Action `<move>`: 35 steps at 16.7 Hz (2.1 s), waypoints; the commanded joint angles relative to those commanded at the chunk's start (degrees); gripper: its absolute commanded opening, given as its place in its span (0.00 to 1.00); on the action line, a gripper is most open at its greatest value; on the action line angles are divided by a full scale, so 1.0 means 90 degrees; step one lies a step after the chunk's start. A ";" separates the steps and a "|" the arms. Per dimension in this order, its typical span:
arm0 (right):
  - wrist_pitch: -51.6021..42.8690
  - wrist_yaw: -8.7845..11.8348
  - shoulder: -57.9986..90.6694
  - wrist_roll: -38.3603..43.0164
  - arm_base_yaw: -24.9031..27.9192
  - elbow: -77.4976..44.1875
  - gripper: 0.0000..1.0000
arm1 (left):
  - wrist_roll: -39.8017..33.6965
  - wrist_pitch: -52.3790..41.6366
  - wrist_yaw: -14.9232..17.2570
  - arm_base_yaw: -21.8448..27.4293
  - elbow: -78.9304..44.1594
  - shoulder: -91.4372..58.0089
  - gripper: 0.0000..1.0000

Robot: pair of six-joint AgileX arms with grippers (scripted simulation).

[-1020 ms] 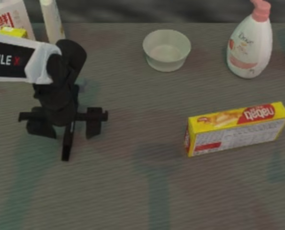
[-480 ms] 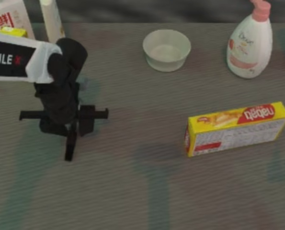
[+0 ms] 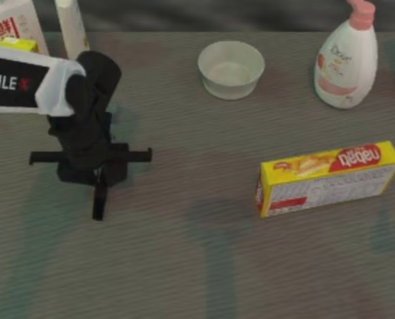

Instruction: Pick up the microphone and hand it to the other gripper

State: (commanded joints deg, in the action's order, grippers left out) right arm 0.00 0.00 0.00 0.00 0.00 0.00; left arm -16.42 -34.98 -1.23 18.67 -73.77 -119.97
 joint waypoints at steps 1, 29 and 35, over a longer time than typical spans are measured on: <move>0.0000 0.0000 0.0000 0.0000 0.0000 0.0000 1.00 | 0.0046 0.0204 0.0082 -0.0002 0.0040 0.0032 0.00; 0.0000 0.0000 0.0000 0.0000 0.0000 0.0000 1.00 | 0.1944 0.9237 0.3402 -0.0206 0.2598 0.2334 0.00; 0.0000 0.0000 0.0000 0.0000 0.0000 0.0000 1.00 | 0.1938 0.8782 0.1983 0.1099 0.2856 0.3199 0.00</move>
State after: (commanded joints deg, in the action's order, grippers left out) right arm 0.00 0.00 0.00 0.00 0.00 0.00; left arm 1.02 44.05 16.61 28.55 -48.07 -91.18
